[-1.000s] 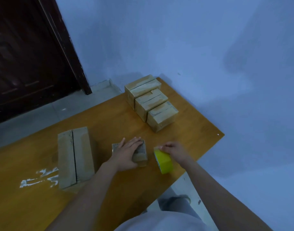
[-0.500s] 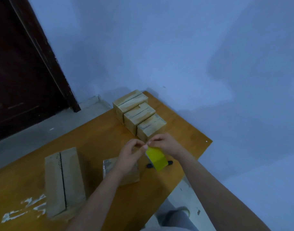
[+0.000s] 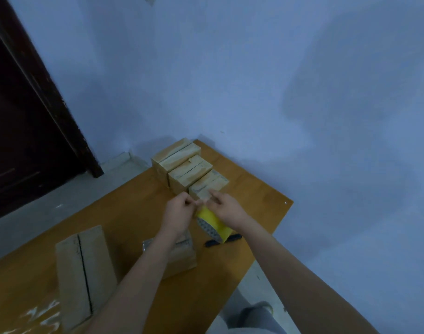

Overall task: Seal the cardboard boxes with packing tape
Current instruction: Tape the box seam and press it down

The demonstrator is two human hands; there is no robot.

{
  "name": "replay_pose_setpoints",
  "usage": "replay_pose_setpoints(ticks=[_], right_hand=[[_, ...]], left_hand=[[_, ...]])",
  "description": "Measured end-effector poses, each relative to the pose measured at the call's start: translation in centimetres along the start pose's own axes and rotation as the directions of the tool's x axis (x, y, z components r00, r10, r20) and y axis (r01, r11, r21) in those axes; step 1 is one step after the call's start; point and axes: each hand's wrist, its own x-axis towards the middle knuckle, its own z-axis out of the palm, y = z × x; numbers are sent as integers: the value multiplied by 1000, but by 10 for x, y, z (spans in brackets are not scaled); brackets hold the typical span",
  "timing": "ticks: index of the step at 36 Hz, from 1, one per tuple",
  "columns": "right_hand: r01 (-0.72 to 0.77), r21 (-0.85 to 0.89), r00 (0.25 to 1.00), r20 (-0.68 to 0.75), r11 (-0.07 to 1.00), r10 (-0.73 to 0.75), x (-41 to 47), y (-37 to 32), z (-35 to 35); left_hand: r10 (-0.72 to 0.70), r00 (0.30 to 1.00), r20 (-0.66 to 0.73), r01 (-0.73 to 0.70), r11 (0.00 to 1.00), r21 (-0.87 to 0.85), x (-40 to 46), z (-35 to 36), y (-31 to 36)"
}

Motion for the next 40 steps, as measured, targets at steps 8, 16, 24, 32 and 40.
replay_pose_setpoints(ticks=[8,16,24,32,40], right_hand=[[13,346,993,108,938,-54,-37,-14,-26],[103,337,977,141,936,-159,-48,-5,-14],[-5,251,992,122,968,-27,-46,0,0],[-213,-9,975,58,977,213,-41,18,27],[-377,-51,922,77,925,380,-44,29,43]], left_hand=[[-310,940,142,340,884,-322,9,-24,13],[-230,961,152,240,969,-54,19,-33,25],[-122,992,10,120,984,128,16,-22,10],[-82,997,-14,83,981,174,19,-22,3],[-85,996,21,78,970,231,33,-15,-9]])
